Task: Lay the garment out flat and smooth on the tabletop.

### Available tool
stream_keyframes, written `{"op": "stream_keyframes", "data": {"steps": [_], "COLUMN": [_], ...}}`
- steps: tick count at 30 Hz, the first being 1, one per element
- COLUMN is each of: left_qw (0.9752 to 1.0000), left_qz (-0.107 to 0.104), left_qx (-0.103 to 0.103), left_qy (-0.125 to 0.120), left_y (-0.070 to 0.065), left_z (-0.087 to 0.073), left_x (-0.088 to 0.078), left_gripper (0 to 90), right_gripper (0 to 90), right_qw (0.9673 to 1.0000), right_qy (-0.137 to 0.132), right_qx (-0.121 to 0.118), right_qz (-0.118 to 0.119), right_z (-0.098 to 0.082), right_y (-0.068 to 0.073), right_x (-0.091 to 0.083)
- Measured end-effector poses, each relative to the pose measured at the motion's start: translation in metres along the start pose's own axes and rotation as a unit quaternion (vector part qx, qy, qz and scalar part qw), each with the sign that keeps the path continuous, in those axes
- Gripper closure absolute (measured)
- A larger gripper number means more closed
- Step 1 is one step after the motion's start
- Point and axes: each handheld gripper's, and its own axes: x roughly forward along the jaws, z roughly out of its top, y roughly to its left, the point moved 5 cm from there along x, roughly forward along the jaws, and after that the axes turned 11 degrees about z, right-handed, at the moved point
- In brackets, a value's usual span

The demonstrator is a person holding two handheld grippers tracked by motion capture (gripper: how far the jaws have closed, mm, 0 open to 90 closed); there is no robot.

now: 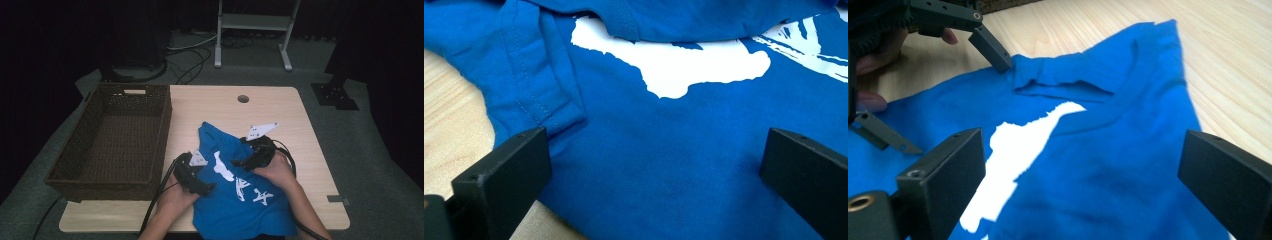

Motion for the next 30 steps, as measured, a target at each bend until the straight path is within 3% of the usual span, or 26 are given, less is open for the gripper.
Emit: {"op": "stream_keyframes", "data": {"steps": [9, 13, 15, 20, 26, 30], "left_qw": [1.0000, 1.0000, 1.0000, 1.0000, 1.0000, 1.0000], "left_qz": [0.000, 0.000, 0.000, 0.000, 0.000, 0.001], "left_qx": [0.000, 0.000, 0.000, -0.001, 0.000, 0.000], "left_qy": [0.000, 0.000, 0.000, 0.000, 0.001, 0.001], "left_y": [0.000, 0.000, 0.000, 0.000, 0.000, 0.000], "left_z": [0.000, 0.000, 0.000, 0.000, 0.000, 0.000], "left_x": [0.000, 0.000, 0.000, 0.000, 0.000, 0.000], "left_gripper": [0.0, 0.0, 0.0, 0.0, 0.0, 0.0], "right_gripper": [6.0, 14.4, 23.0, 35.1, 48.2, 54.0], "right_qw": [1.0000, 1.0000, 1.0000, 0.9998, 0.9992, 0.9990], "right_qy": [0.003, 0.002, -0.001, 0.004, 0.020, 0.032], "right_qx": [-0.004, -0.005, -0.006, -0.016, -0.026, -0.024], "right_qz": [0.008, 0.004, 0.002, 0.011, 0.025, 0.021], "right_z": [0.010, 0.009, 0.007, 0.005, 0.004, -0.001], "right_y": [0.000, -0.001, -0.001, 0.002, 0.007, 0.004], "right_x": [0.018, 0.023, 0.024, 0.030, 0.040, 0.048]}}
